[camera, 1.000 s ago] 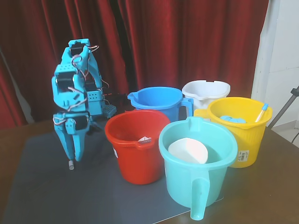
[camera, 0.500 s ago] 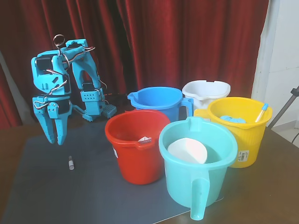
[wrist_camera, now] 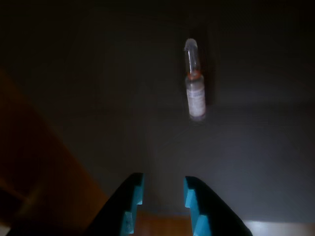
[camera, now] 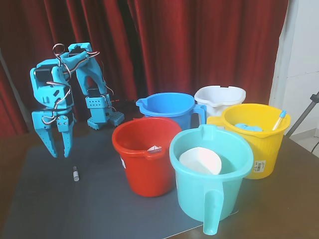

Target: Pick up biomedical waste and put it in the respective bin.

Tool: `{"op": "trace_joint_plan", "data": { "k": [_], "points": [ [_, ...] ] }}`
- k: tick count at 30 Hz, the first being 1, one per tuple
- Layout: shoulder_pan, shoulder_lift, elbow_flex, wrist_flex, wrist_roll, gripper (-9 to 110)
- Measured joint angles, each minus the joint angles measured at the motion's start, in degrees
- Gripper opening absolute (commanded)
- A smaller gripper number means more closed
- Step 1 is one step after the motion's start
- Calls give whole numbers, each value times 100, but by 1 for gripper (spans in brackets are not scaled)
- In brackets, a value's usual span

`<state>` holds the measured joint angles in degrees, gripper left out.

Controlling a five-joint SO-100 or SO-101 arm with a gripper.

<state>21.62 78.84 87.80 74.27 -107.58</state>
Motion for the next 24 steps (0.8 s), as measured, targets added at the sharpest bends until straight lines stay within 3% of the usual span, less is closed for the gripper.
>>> {"op": "trace_joint_plan", "data": {
  "k": [24],
  "points": [
    [167,-229,229,-167,325,12]
  ]
}}
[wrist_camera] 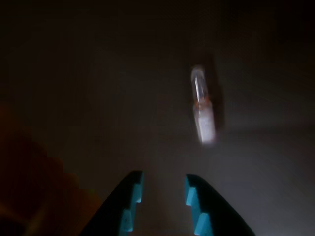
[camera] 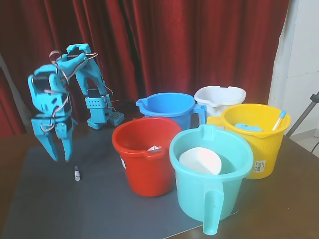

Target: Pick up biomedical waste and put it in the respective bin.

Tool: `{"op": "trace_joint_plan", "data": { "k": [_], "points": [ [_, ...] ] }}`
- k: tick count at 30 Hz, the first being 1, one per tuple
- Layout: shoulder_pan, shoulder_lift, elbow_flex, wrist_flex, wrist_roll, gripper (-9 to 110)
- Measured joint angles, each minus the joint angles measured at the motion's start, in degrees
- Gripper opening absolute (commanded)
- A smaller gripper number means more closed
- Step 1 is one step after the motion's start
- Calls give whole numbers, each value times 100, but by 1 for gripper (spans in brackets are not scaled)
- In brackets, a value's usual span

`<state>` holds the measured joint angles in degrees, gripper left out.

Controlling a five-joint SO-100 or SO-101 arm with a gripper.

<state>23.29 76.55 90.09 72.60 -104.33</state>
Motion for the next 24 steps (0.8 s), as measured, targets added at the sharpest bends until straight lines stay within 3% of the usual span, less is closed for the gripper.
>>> {"op": "trace_joint_plan", "data": {
  "k": [7,17,24],
  "points": [
    [0,-299,88,-325,246,28],
    [0,-299,114,-334,-105,29],
    [0,-299,527,-1020,-439,29]
  ]
}}
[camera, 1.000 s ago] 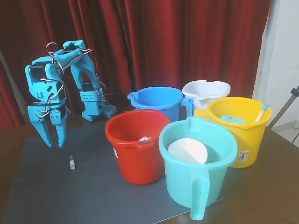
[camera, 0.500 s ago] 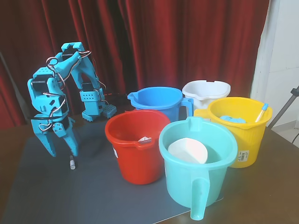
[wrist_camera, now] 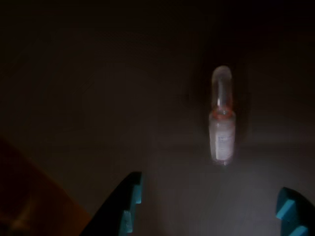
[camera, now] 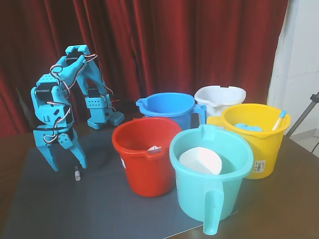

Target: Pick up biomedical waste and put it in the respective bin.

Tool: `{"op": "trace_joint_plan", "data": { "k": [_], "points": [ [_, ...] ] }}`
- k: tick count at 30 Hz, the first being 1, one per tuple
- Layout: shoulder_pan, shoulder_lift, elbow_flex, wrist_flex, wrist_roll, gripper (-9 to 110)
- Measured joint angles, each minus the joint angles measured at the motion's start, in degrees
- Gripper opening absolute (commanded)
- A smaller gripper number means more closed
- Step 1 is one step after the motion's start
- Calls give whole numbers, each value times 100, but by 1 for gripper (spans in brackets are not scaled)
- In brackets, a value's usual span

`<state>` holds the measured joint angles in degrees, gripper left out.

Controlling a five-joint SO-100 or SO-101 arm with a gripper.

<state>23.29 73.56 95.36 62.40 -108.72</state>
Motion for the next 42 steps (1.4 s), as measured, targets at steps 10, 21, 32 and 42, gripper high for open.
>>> {"op": "trace_joint_plan", "data": {
  "k": [10,21,32,42],
  "points": [
    [0,-9,158,-422,-431,29],
    [9,-9,158,-475,-782,24],
    [9,-9,677,-949,-782,22],
    [9,492,1837,-1934,-545,22]
  ]
}}
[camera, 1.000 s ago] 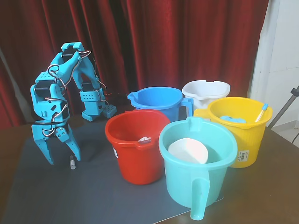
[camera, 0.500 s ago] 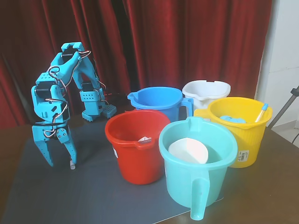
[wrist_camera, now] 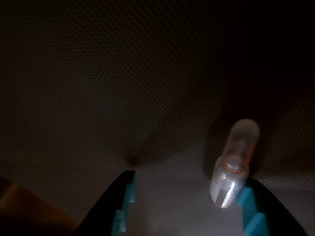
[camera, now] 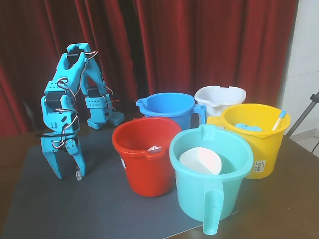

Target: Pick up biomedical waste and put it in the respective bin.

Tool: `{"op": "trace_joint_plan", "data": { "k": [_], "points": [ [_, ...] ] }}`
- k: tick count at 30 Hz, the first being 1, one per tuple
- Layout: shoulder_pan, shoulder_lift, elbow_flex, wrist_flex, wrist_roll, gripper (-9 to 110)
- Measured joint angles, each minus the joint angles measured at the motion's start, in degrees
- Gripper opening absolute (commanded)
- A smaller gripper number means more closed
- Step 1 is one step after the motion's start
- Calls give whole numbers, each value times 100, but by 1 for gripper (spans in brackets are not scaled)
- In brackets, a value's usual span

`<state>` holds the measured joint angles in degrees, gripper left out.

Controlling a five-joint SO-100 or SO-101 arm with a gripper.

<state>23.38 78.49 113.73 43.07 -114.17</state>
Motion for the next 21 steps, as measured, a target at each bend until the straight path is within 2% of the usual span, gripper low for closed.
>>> {"op": "trace_joint_plan", "data": {
  "k": [14,21],
  "points": [
    [-9,114,149,-79,431,21],
    [-9,308,650,-580,431,22]
  ]
}}
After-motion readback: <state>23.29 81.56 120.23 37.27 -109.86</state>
